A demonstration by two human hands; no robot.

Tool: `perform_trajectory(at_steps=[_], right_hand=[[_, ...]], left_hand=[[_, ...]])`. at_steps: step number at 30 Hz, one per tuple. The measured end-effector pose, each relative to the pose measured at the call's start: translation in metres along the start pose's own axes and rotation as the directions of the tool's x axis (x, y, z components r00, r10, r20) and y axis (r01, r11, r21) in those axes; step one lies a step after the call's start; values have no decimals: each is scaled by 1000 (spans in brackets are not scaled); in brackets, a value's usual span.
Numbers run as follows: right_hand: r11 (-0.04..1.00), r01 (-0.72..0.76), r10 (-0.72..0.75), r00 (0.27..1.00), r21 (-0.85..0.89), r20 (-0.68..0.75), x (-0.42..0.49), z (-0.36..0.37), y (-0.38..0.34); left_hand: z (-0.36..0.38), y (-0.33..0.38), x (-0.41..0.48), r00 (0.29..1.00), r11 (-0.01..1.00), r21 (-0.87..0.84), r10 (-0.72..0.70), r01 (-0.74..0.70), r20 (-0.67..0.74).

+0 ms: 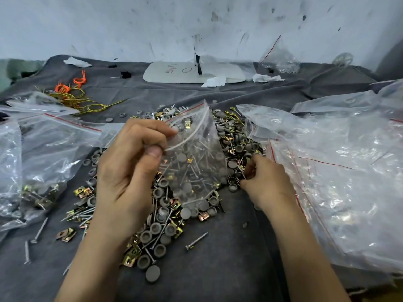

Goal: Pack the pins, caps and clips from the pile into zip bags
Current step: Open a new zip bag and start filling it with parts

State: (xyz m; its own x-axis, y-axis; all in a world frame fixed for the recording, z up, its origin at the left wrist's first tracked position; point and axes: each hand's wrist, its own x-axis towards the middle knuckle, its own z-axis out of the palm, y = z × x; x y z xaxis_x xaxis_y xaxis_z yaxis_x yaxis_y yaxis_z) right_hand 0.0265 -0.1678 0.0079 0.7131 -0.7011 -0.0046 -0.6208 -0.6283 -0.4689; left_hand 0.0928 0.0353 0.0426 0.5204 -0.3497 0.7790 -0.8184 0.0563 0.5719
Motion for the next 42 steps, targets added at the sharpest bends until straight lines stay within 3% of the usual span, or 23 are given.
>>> perform_trajectory(at_steps=[5,12,15,17,20,23,26,28,33,38,42], right_hand=[[993,-53,46,996,104,73,5,-11,6],[995,-99,100,993,-21,60,4,-8,6],[998,-51,49,998,47,46,4,-10,8],[983,19,-13,999,182,-29,3,-15,10],[872,141,-95,988,468,-119,-1,-28,10],[663,261,-182,965,702,-187,-13,-44,1],[424,447,-248,894,788,-373,-30,-64,-11],[338,568,-307,820,750,-483,-43,-78,-18],[404,711,-511,697,575,-502,-66,-92,-28],[484,721,-592,687,496,-422,-67,-91,-30],[456,667,-512,738,589,-439,-66,-93,-26]], left_hand=[[1,1,0,999,1000,-17,-5,4,-32],[2,2,0,999,1000,-10,11,-11,-51],[2,2,0,999,1000,-14,8,-9,-44],[2,2,0,999,1000,-12,9,-9,-34],[3,2,0,1000,1000,-8,-9,9,9],[4,3,0,998,1000,3,-10,10,67],[7,8,-1,993,999,-39,-29,34,112],[10,14,-2,989,994,-96,-30,44,143],[15,26,-4,977,995,-96,12,9,214],[17,29,-5,975,995,-97,32,-10,219],[15,27,-5,979,994,-107,10,12,206]])
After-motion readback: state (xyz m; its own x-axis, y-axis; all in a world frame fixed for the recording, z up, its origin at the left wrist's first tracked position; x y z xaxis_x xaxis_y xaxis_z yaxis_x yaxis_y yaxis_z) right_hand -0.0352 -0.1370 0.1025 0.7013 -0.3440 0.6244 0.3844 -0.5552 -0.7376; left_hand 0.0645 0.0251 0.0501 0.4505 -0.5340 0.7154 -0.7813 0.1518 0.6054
